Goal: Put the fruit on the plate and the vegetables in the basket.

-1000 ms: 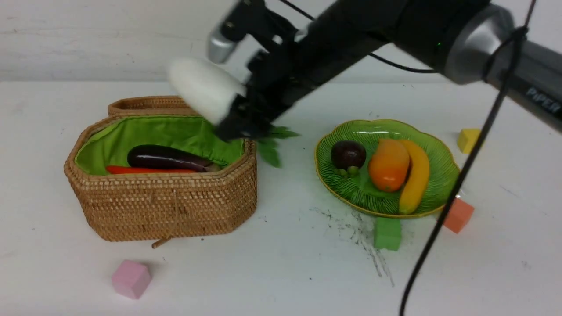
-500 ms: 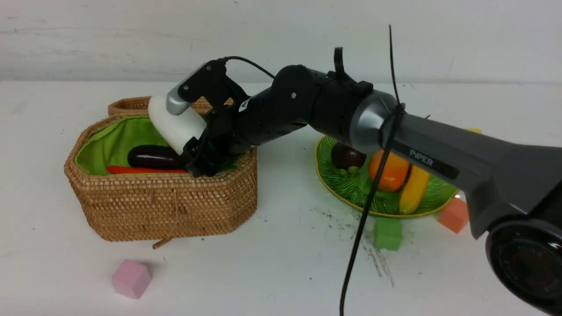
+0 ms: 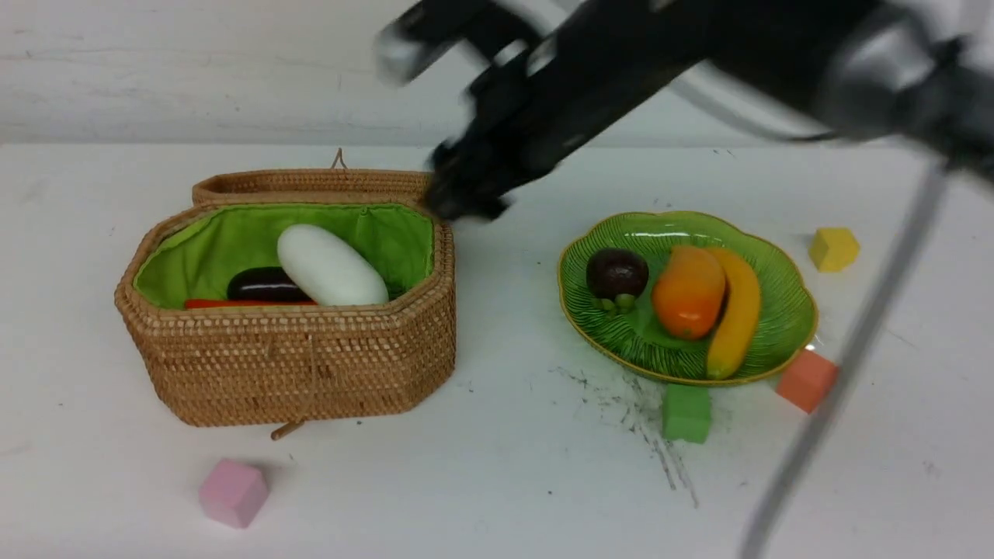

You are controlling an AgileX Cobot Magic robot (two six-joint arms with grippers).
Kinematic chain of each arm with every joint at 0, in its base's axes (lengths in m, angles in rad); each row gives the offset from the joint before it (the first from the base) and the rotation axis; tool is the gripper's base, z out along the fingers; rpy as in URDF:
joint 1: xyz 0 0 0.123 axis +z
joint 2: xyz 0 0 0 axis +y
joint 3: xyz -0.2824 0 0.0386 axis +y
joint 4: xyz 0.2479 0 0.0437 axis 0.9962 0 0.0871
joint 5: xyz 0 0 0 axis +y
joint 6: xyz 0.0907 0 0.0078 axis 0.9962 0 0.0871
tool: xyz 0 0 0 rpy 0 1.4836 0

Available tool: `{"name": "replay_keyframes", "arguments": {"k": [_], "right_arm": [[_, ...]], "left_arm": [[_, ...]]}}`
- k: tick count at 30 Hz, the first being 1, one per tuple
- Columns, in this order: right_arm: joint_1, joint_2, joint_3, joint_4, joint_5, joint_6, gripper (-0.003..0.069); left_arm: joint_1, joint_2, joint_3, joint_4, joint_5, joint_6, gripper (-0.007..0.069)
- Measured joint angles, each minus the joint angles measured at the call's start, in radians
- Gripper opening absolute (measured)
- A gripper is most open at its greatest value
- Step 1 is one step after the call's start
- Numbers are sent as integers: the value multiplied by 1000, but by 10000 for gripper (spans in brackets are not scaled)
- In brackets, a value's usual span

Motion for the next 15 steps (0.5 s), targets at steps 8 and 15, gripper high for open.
{"name": "replay_keyframes", "arguments": {"k": [8, 15], "right_arm": [[-285, -579, 518, -37, 13, 227, 11], [-370, -964, 1048, 27, -74, 267, -8]], "left_arm": [[0, 0, 0, 0, 0, 0, 241], [0, 0, 0, 0, 0, 0, 241]]}}
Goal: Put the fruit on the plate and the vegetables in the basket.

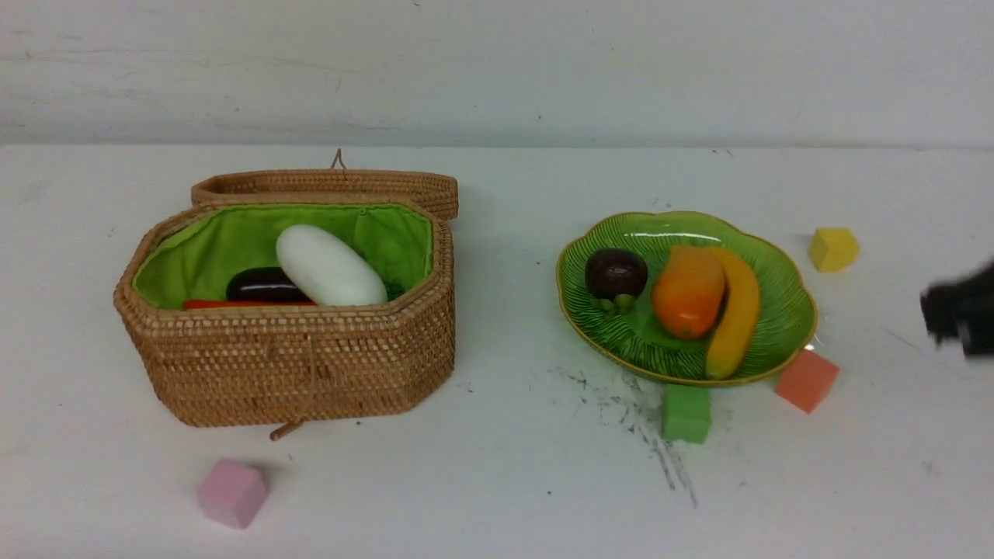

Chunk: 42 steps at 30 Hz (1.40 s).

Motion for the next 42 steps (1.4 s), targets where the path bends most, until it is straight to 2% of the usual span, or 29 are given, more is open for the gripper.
{"name": "replay_keyframes", "arguments": {"k": [3, 8, 17, 22, 25, 29, 32, 38, 42], "right_arm": [[0, -147, 229, 13, -99, 1, -8], [-1, -364, 402, 9, -234, 19, -8], [-1, -666, 464, -11, -181, 18, -8], [-1, -744, 466, -73, -144, 0, -7], [-4, -761, 512, -149, -177, 69, -6], [-53, -796, 603, -207, -254, 188, -3], [-144, -876, 711, -227, -338, 270, -2], [-259, -957, 825, -228, -373, 285, 1], [-284, -957, 913, -231, -384, 250, 3]], "left_arm": [[0, 0, 0, 0, 0, 0, 241], [0, 0, 0, 0, 0, 0, 241], [0, 0, 0, 0, 0, 0, 241], [0, 0, 0, 0, 0, 0, 241], [0, 0, 0, 0, 0, 0, 241], [0, 0, 0, 0, 0, 0, 241], [0, 0, 0, 0, 0, 0, 241], [0, 0, 0, 0, 0, 0, 241], [0, 0, 0, 0, 0, 0, 241]]}}
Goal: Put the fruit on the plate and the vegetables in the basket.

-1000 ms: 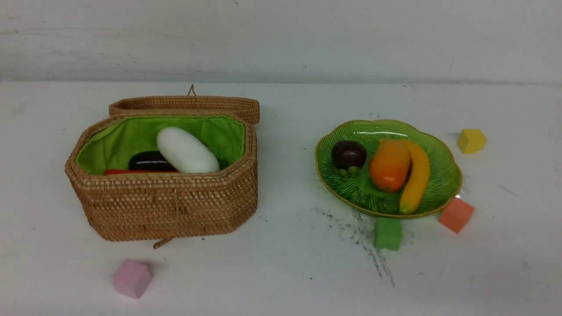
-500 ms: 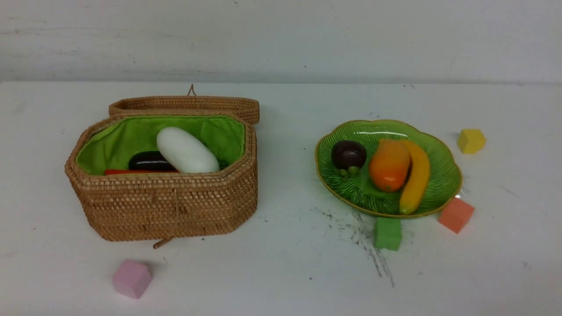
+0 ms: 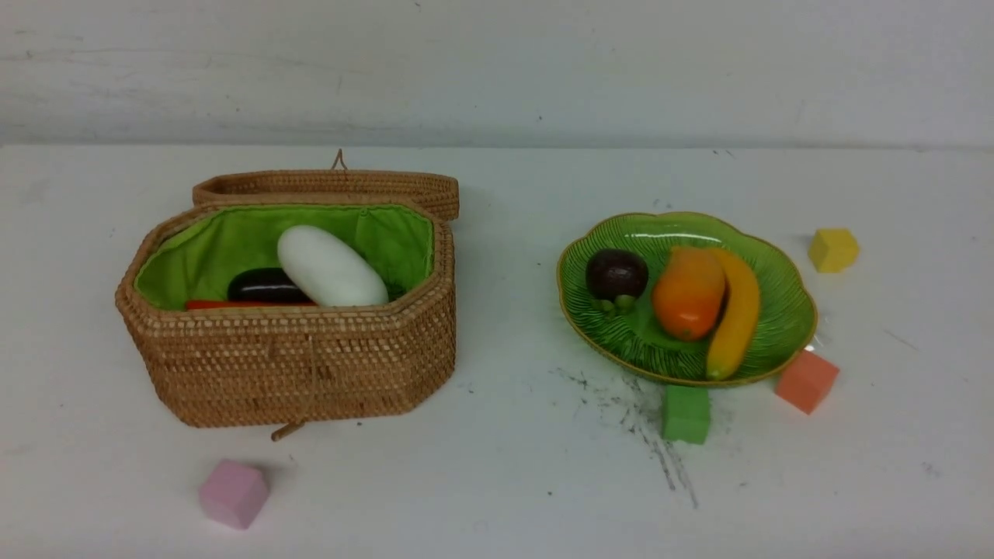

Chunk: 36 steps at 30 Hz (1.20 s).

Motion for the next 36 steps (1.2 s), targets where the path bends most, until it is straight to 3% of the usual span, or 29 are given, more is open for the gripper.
{"name": "replay_keyframes", "arguments": {"k": [6, 36], "right_arm": [[-6, -1, 19, 0, -65, -42, 6], [-7, -1, 20, 0, -69, -44, 25]], "left_arm": [[0, 0, 0, 0, 0, 0, 241], [-6, 0, 0, 0, -1, 0, 241]]}}
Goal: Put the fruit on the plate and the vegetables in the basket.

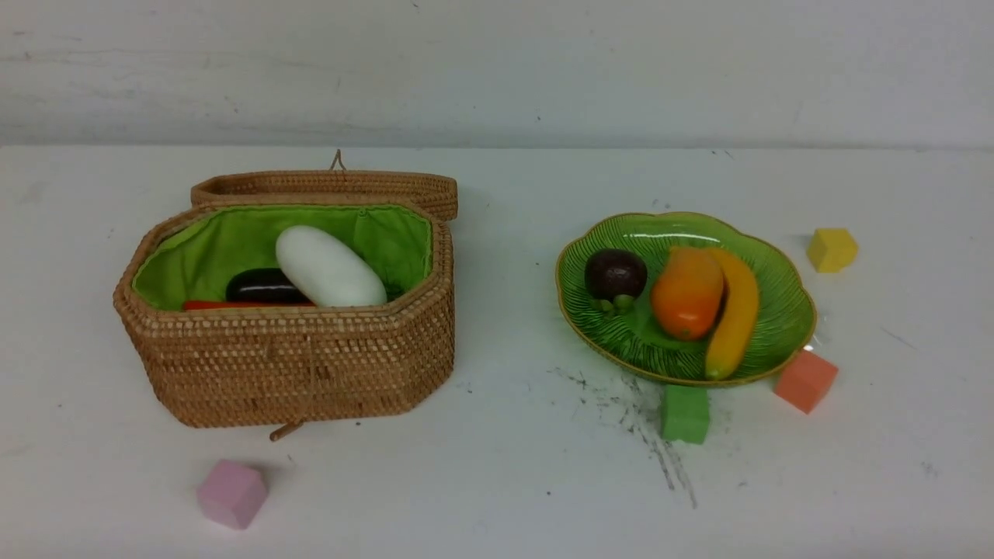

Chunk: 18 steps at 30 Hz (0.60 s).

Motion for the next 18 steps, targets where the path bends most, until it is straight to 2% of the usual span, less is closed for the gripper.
{"name": "replay_keyframes", "arguments": {"k": [6, 18], "right_arm": [[0, 0, 0, 0, -1, 0, 27], [0, 0, 0, 0, -2, 0, 36]], "left_arm": [[-36, 0, 0, 0, 0, 0, 241], [-38, 0, 0, 0, 0, 0, 241]]}}
